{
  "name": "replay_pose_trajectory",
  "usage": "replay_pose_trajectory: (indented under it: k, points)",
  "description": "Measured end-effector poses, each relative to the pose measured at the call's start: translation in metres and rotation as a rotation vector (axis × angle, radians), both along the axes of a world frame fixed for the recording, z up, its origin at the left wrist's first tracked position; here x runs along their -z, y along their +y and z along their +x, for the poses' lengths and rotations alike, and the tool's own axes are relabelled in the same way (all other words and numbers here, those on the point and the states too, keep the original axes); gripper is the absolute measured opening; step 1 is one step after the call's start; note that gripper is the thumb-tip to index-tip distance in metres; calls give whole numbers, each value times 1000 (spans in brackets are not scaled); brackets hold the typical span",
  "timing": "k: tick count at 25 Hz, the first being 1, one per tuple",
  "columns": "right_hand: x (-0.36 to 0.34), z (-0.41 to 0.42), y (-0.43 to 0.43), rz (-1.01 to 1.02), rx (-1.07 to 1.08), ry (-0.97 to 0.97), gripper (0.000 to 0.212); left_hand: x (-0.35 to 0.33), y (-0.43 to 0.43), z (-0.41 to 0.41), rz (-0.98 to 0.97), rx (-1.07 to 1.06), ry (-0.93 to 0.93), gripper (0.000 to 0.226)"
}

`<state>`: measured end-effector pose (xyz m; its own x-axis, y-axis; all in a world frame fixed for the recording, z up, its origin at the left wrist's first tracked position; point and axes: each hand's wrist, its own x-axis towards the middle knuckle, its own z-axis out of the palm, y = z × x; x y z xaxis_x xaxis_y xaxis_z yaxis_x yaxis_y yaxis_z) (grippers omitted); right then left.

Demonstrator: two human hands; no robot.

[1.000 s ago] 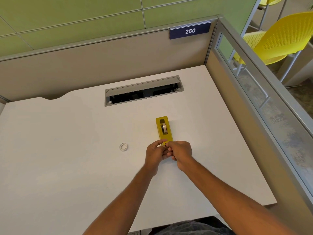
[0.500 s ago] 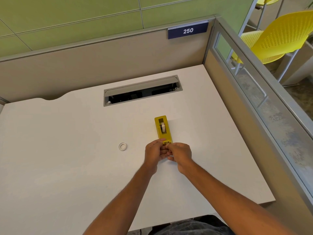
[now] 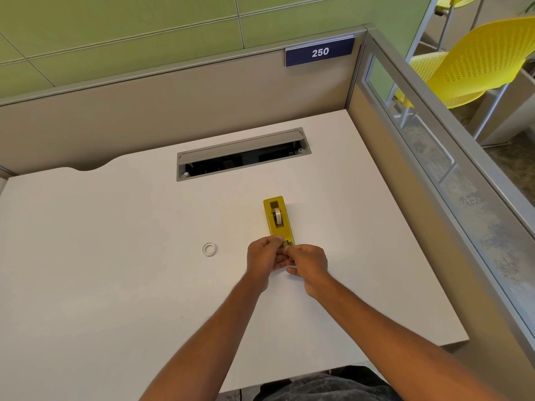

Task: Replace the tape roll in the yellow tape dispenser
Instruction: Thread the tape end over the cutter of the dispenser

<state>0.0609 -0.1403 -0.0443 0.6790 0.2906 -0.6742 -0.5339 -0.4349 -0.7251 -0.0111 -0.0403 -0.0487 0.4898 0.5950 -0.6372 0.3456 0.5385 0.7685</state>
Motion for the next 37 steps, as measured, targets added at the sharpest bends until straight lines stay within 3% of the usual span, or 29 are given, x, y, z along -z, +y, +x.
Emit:
replay_pose_trajectory:
  k: [8, 37]
  points:
    - [5, 1, -1, -6, -20, 4, 16, 1, 2, 0, 20, 30, -14, 15]
    - [0, 2, -7, 5, -51, 52, 17, -9, 2, -5, -30, 77, 13, 26]
